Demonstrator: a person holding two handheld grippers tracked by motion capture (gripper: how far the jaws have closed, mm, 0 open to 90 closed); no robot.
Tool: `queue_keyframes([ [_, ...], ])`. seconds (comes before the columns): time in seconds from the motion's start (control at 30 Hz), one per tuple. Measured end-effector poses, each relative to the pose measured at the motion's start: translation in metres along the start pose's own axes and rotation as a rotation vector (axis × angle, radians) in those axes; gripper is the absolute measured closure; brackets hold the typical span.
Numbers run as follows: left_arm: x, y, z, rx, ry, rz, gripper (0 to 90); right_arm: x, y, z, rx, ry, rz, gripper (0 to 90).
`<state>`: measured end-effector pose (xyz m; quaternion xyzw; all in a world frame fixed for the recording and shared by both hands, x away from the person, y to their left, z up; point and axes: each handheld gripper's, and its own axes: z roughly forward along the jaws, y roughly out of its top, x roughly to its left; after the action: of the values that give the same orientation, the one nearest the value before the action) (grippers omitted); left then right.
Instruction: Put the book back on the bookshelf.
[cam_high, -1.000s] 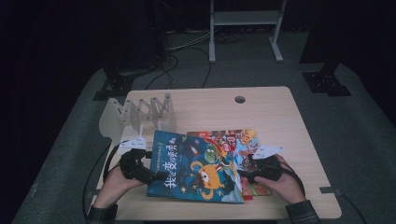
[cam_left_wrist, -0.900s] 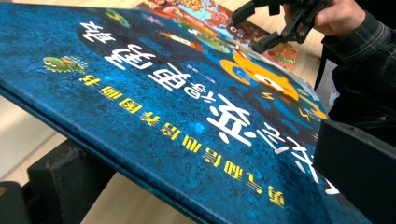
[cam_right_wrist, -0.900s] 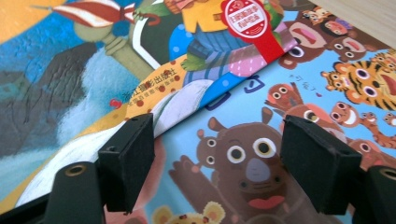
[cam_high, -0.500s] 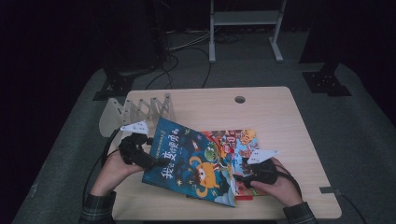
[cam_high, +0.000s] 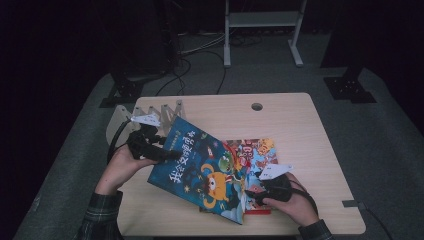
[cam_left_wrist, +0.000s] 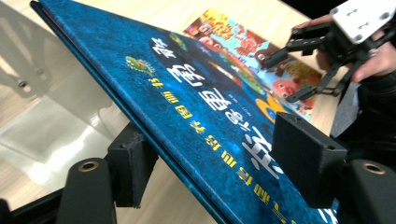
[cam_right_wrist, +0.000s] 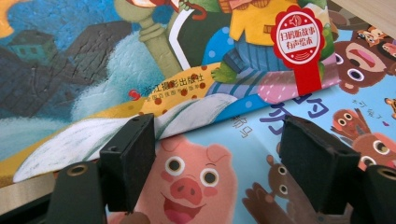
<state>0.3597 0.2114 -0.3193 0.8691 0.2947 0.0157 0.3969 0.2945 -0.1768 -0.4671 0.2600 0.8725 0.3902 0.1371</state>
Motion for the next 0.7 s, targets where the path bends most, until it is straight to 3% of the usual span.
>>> queue_keyframes([
  [0.13,0.007,0.003,0.003,0.029,-0.026,-0.028,37.6,0.001,0.000,0.000,-0.002,0.004,-0.004,26.9],
  [0.43,0.016,0.019,0.004,0.030,-0.070,-0.088,49.9,0.003,0.000,0.002,-0.014,0.011,0.005,26.9],
  [0.53,0.017,0.028,0.003,0.030,-0.085,-0.088,53.8,0.005,0.001,0.004,-0.018,0.028,0.014,26.5],
  [0.7,0.016,0.044,0.001,0.019,-0.114,-0.053,58.0,0.009,0.005,0.007,-0.011,0.029,0.026,24.8],
])
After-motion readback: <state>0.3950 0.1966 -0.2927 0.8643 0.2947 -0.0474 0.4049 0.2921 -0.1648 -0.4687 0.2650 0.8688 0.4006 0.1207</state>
